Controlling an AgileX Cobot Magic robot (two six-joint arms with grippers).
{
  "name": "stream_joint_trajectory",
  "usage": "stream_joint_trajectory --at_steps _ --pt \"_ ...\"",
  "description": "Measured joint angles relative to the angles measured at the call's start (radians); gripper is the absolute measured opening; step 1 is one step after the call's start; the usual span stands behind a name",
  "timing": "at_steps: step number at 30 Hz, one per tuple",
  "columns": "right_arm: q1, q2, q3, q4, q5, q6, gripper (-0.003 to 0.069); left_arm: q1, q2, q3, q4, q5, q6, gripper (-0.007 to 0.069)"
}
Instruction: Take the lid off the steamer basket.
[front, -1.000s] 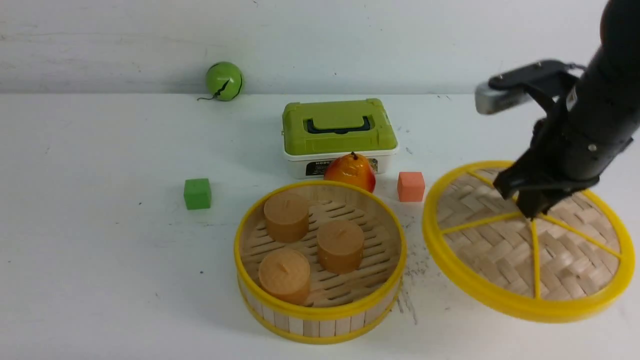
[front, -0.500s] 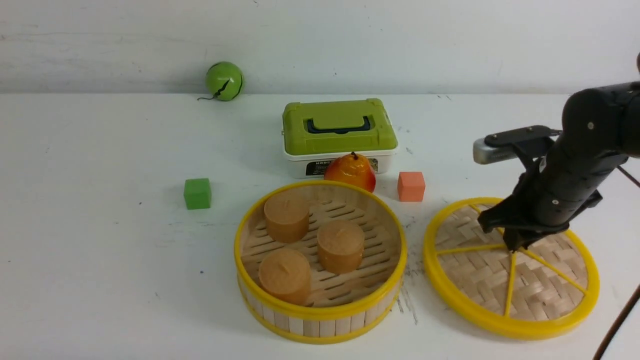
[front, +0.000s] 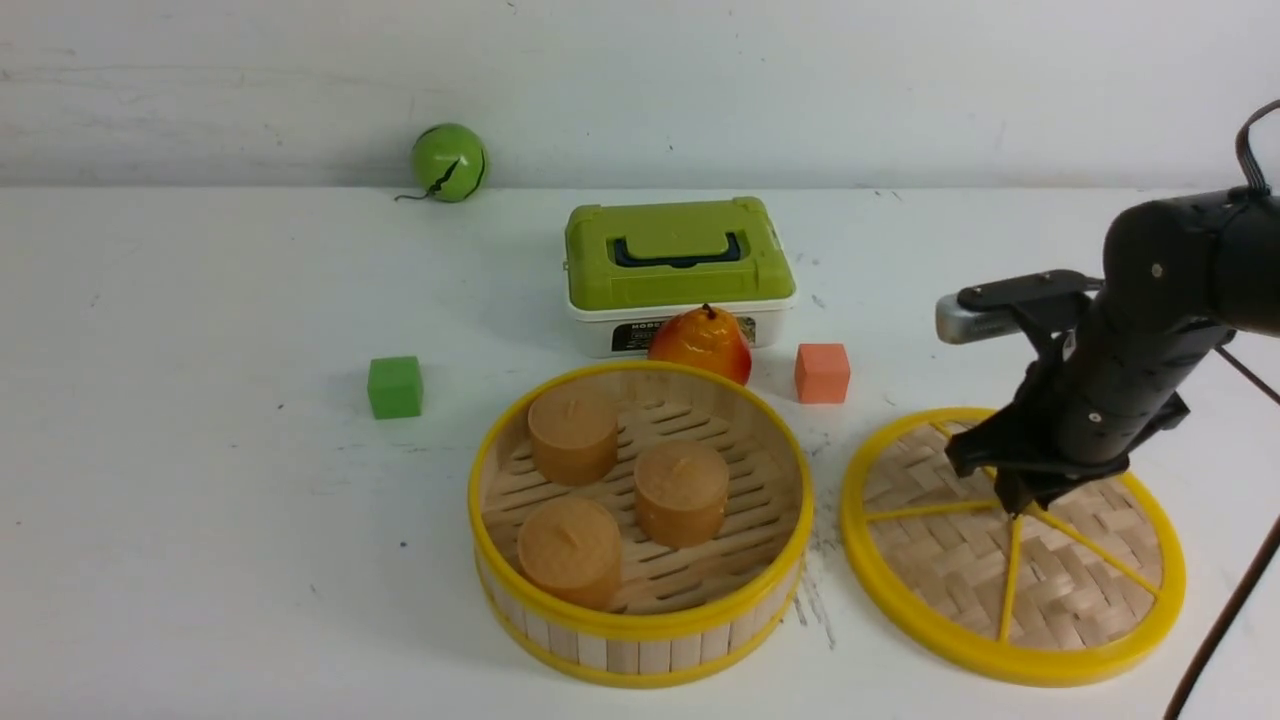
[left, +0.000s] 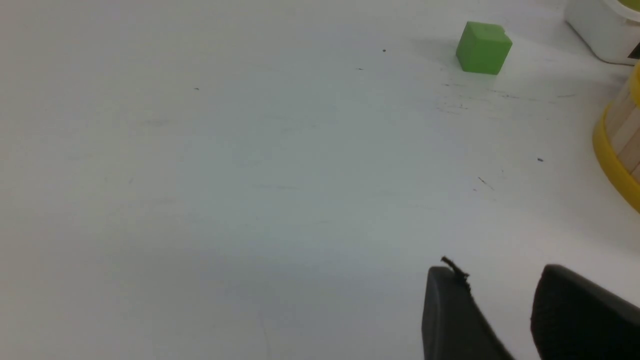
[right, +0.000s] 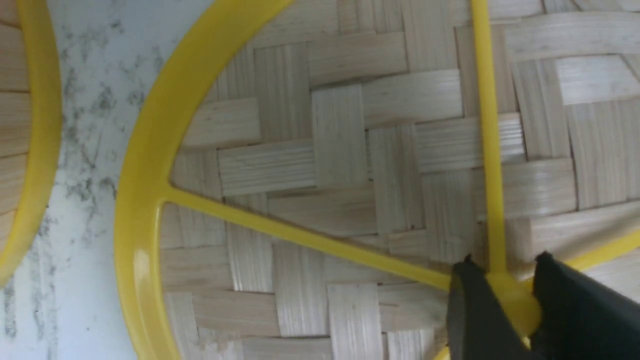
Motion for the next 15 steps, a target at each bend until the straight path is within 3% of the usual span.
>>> stream_joint_trajectory --at_steps 3,7,12,15 --pt "0.0 -0.107 0.001 0.0 0.038 0.012 0.0303 0.0 0.0 0.0 0.0 0.0 0.0 0.0239" --pt "0.0 -0.291 0.035 0.018 0.036 0.012 0.0325 0.0 0.0 0.0 0.0 0.0 0.0 0.0239" --pt "0.0 -0.532 0.14 0.032 -0.026 0.012 0.0293 0.0 0.0 0.0 0.0 0.0 0.0 0.0239" --pt "0.0 -0.75 0.277 0.034 -0.097 0.012 0.0209 0.0 0.0 0.0 0.0 0.0 0.0 0.0239"
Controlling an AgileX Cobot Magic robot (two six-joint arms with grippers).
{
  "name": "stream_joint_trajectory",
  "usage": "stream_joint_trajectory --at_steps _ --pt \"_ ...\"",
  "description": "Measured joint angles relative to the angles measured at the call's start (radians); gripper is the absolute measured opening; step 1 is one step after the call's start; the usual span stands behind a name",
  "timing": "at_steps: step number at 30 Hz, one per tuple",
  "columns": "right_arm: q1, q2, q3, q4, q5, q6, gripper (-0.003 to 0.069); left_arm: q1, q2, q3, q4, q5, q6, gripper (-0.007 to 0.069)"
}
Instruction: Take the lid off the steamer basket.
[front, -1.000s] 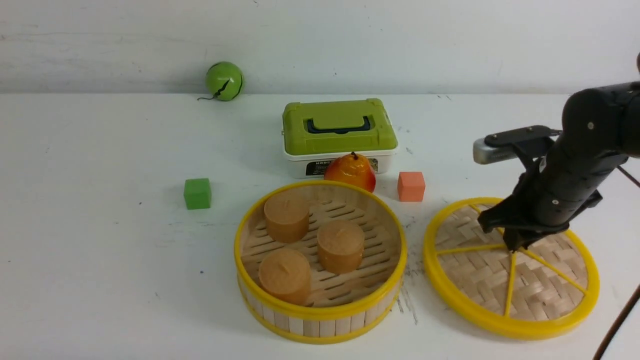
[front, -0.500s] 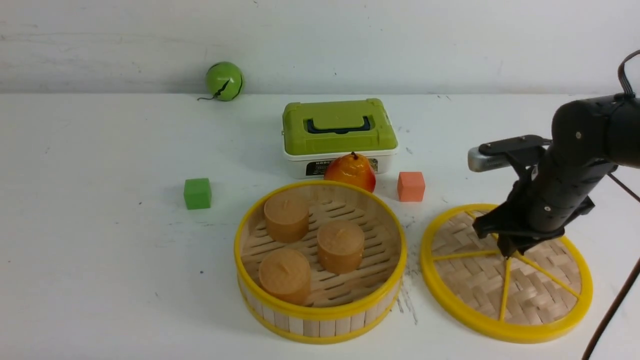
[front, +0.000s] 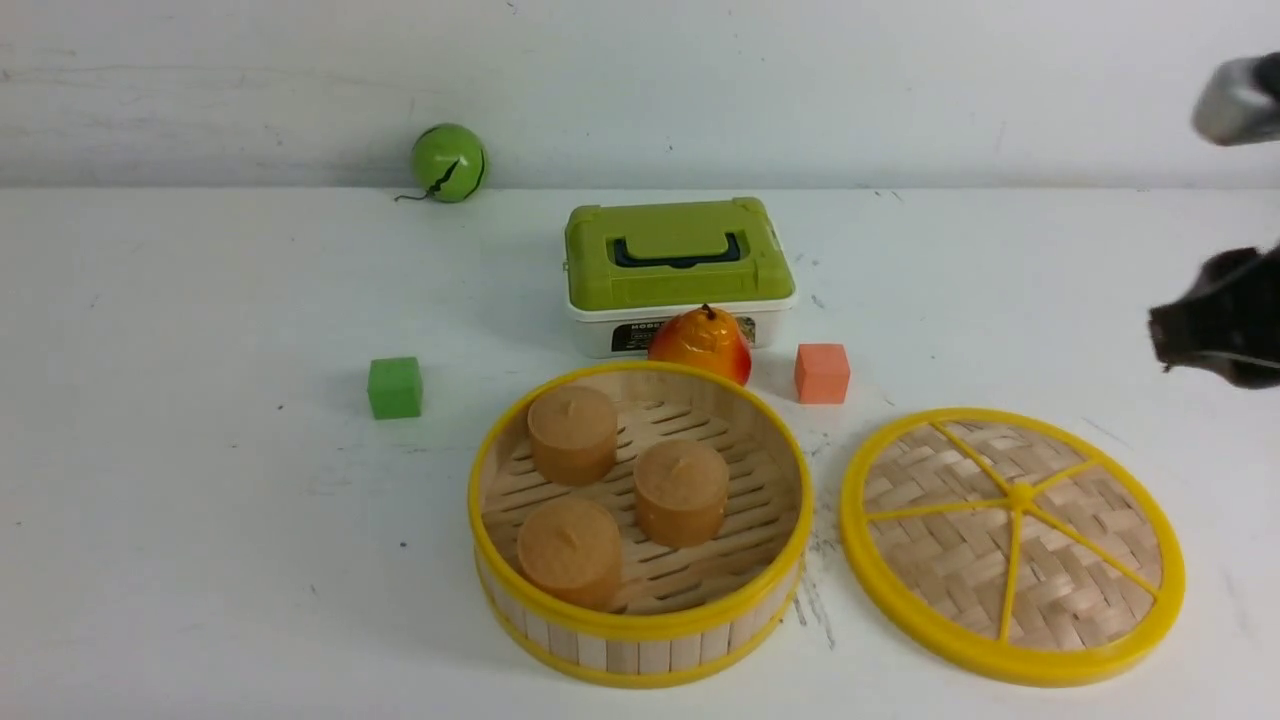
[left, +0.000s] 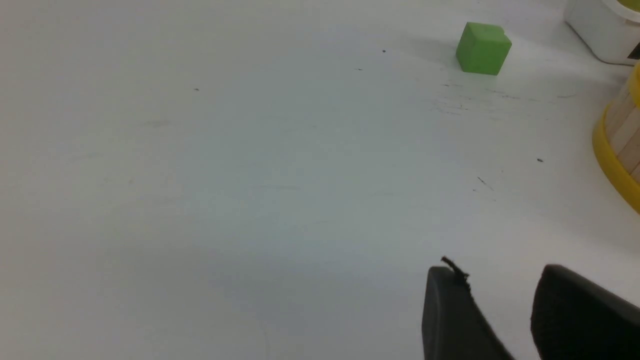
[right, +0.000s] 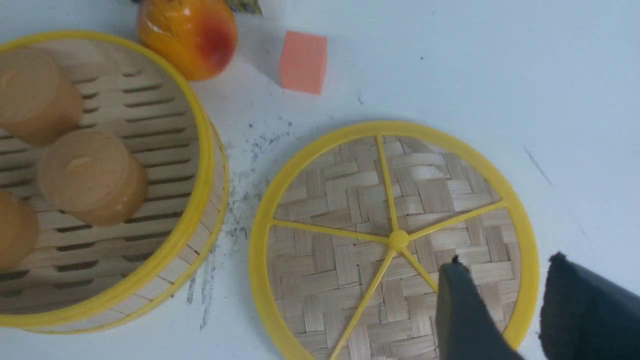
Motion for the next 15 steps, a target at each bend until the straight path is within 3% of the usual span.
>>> stream_joint_trajectory --at_steps 2,8,15 --pt "0.0 -0.063 0.036 0.0 -0.026 0.0 0.0182 0.0 0.0 0.0 0.0 0.0 0.0 0.0239" --pt "0.0 -0.328 0.235 0.0 -0.174 0.0 0.0009 0.0 0.0 0.0 0.0 0.0 0.0 0.0239" --pt "0.0 -0.419 0.302 0.0 -0.208 0.0 -0.0022 0.0 0.0 0.0 0.0 0.0 0.0 0.0239"
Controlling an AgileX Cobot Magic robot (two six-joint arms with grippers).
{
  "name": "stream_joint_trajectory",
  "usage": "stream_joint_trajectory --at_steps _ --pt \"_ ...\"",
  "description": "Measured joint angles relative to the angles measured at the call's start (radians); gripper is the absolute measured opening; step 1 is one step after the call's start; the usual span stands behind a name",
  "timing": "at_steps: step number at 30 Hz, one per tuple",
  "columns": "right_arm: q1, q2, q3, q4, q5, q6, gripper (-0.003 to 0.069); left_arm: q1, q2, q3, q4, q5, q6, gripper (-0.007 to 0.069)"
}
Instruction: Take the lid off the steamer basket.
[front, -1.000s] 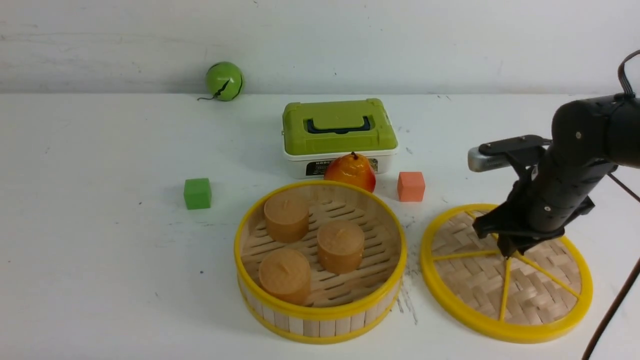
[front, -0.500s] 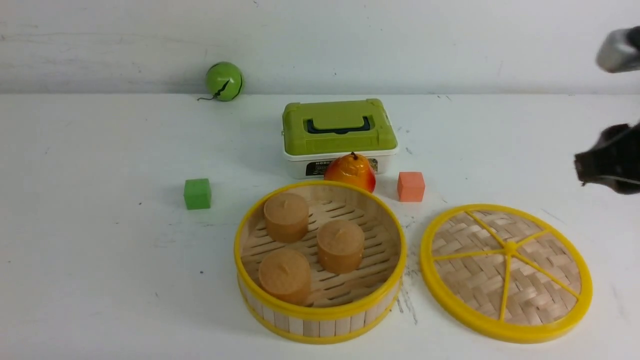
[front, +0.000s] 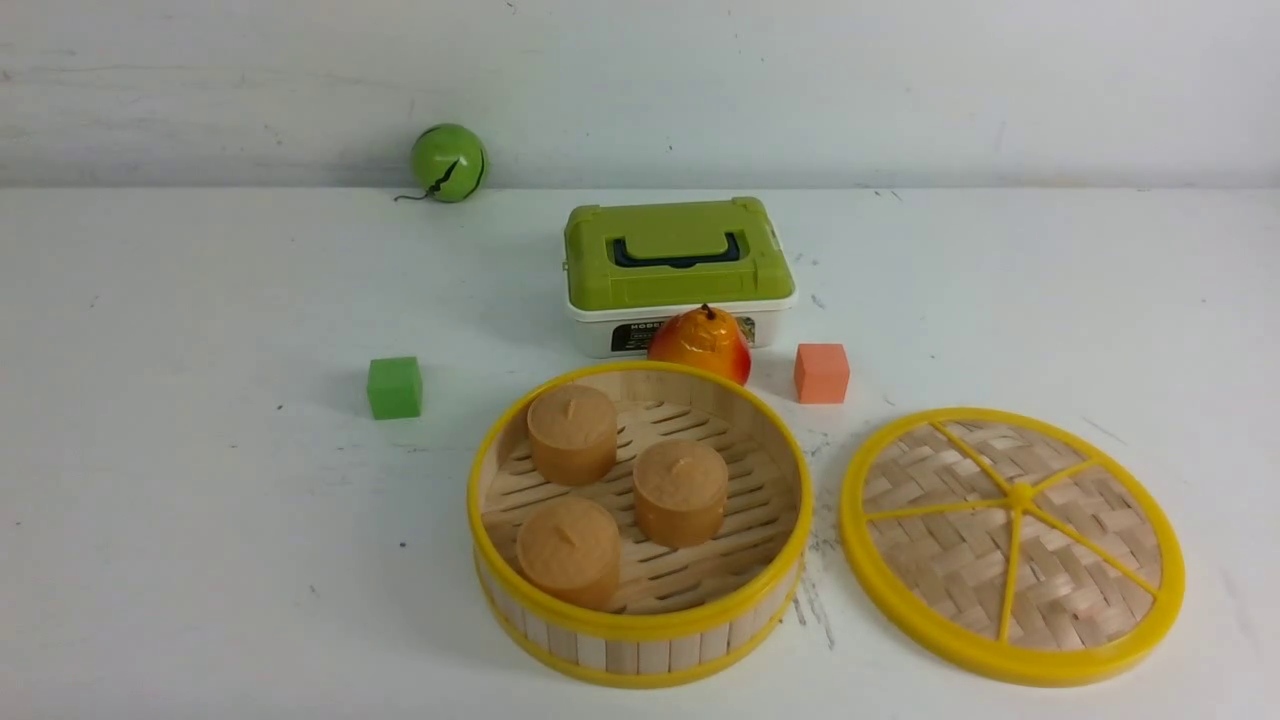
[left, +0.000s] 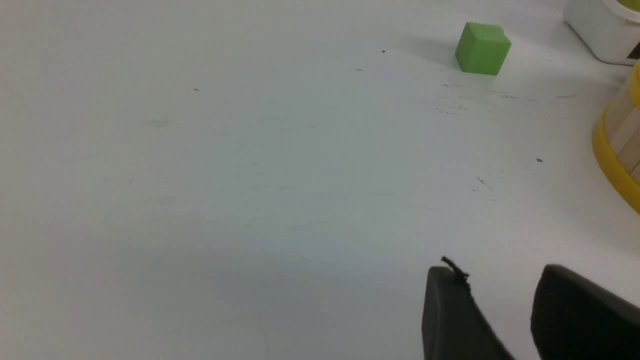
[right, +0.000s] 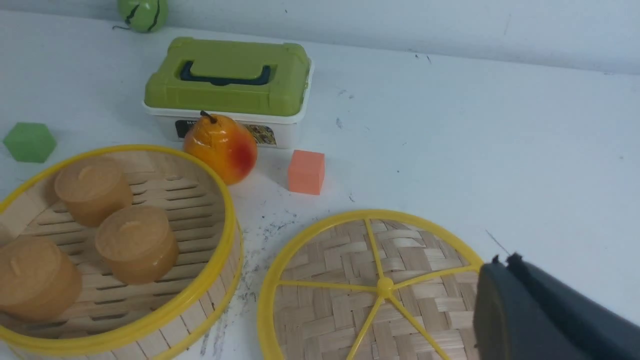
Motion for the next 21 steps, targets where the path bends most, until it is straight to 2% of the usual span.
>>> stream_joint_trajectory --at_steps 21 --pt "0.0 -0.04 0.04 0.0 0.012 0.022 -0.0018 0.0 0.0 0.0 0.0 0.0 0.0 0.0239"
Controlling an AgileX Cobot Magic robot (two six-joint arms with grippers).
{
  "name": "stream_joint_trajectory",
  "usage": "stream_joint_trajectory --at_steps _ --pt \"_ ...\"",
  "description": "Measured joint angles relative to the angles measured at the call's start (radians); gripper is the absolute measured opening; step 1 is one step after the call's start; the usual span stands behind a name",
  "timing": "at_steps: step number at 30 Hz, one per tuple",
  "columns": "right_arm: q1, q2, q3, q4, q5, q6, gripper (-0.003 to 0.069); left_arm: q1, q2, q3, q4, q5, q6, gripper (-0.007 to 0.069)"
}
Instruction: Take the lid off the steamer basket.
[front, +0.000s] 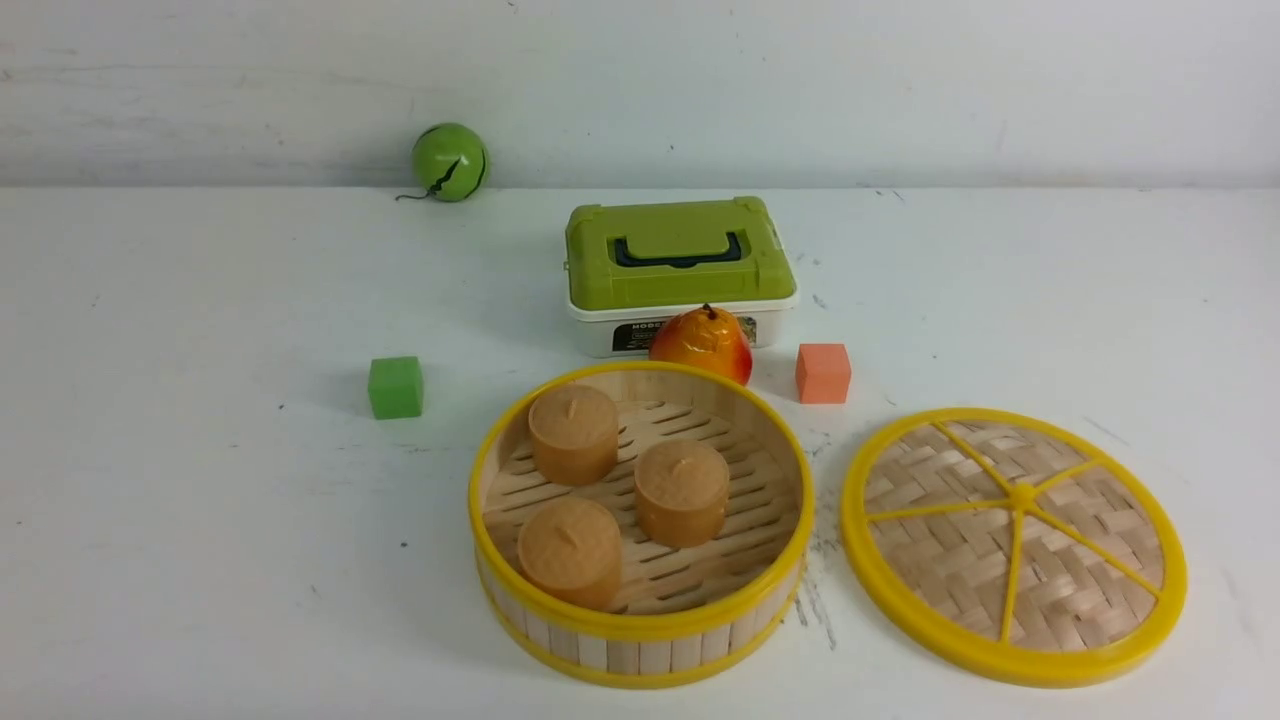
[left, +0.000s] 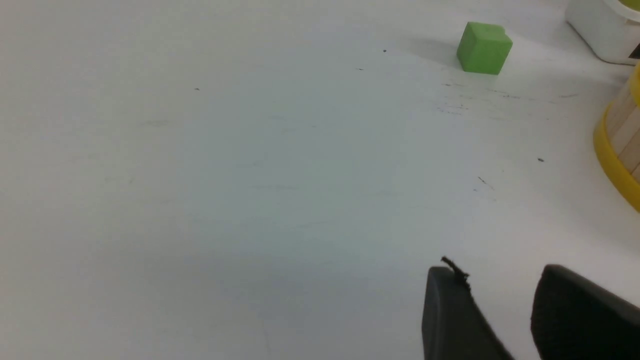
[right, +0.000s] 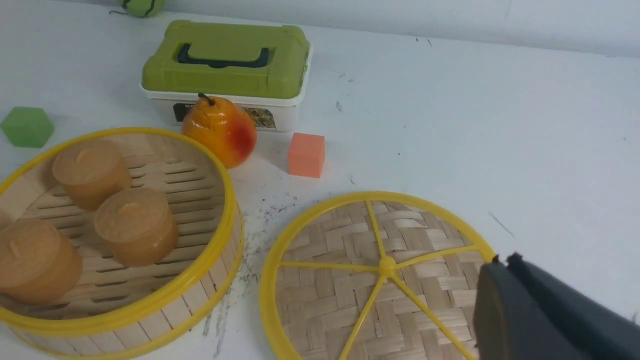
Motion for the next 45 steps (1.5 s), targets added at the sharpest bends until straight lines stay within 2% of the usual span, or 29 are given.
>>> stream_joint_trajectory --at_steps 3,8,13,19,30,45 --pt "-0.001 -0.097 0.077 -0.033 -0.046 0.02 -0.0022 0.0 0.0 0.0 0.0 0.0 0.0 0.0239" --pt "-0.039 -0.329 0.294 -0.17 -0.169 0.076 -0.0022 0.0 0.0 0.0 0.0 0.0 0.0 0.0239" --pt "-0.132 -0.501 0.499 -0.129 -0.213 0.135 -0.0022 0.0 0.0 0.0 0.0 0.0 0.0 0.0239" --pt "-0.17 -0.633 0.695 -0.065 -0.254 0.137 -0.0022 0.0 0.0 0.0 0.0 0.0 0.0 0.0239" --pt "-0.171 -0.643 0.697 -0.074 -0.129 0.137 -0.0022 0.0 0.0 0.0 0.0 0.0 0.0 0.0239" --pt "-0.171 -0.643 0.697 -0.076 -0.126 0.138 -0.002 0.0 0.0 0.0 0.0 0.0 0.0 0.0239"
